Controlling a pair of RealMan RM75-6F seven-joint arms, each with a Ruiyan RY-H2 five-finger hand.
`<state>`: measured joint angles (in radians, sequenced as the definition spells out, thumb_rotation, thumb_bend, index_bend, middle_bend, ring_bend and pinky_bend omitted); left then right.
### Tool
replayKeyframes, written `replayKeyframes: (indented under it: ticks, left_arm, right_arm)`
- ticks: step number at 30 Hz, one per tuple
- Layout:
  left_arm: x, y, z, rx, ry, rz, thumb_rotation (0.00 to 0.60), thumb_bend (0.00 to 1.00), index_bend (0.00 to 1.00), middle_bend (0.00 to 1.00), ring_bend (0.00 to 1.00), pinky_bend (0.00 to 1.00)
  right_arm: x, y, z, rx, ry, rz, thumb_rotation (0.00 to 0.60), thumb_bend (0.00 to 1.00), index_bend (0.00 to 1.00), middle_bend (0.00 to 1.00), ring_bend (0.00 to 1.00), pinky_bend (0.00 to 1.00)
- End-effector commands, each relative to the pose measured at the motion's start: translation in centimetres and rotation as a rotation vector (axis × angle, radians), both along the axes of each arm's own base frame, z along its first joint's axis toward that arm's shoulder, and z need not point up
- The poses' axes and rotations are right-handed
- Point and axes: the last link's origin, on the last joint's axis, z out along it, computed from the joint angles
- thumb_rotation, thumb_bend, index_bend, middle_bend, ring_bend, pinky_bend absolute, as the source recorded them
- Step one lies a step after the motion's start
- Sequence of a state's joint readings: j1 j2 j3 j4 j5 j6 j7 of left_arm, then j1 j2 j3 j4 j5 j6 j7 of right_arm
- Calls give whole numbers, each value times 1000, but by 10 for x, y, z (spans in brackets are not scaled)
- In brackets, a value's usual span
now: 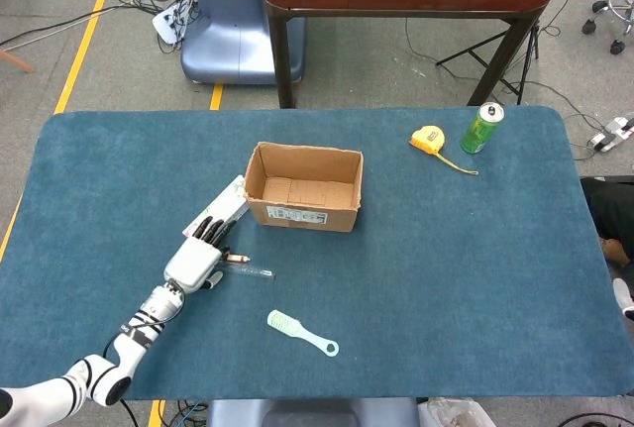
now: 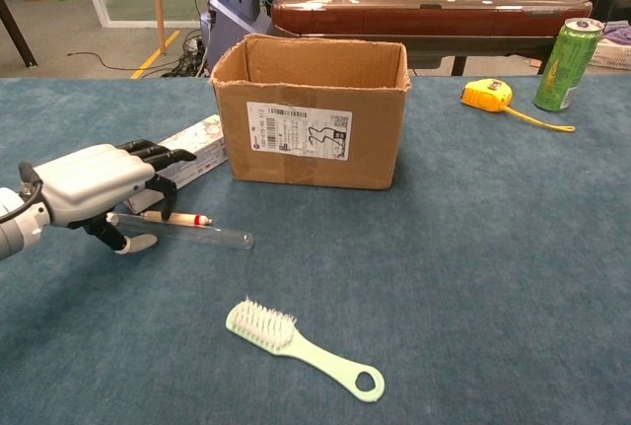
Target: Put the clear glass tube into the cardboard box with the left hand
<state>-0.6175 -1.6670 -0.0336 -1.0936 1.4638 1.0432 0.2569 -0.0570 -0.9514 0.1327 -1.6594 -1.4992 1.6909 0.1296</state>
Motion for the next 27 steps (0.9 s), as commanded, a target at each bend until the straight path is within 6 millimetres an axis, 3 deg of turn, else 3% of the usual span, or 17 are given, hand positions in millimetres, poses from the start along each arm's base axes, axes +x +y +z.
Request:
replayKeyframes:
  ticks: [1, 27]
  left_arm:
    - [-1, 0, 0, -1, 4, 3, 600, 282, 475, 0, 0, 13]
    - [-3, 1, -1, 31, 39, -16, 600, 281, 565, 0, 0, 13]
  right_arm:
    - [0, 0, 0, 0, 0, 0, 600, 361, 559, 494, 422, 510]
    - [0, 0, 0, -2, 0, 1, 600, 361, 559, 495, 422, 510]
